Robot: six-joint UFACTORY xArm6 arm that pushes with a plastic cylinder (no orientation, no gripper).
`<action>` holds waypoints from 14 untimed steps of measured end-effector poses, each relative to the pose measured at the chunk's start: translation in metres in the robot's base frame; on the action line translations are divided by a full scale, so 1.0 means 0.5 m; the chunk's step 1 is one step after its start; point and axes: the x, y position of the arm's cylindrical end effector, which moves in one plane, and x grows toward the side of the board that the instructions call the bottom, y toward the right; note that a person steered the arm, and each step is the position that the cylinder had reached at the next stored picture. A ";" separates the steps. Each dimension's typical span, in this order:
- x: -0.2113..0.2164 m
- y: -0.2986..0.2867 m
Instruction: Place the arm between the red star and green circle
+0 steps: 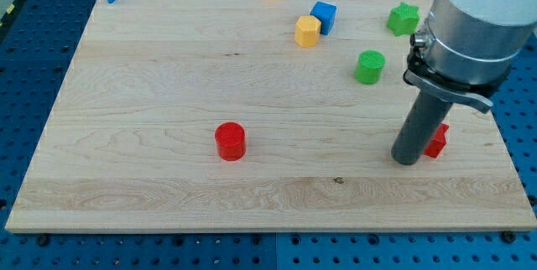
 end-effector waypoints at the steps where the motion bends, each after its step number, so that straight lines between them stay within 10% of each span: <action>1: 0.029 0.019; 14: -0.206 -0.015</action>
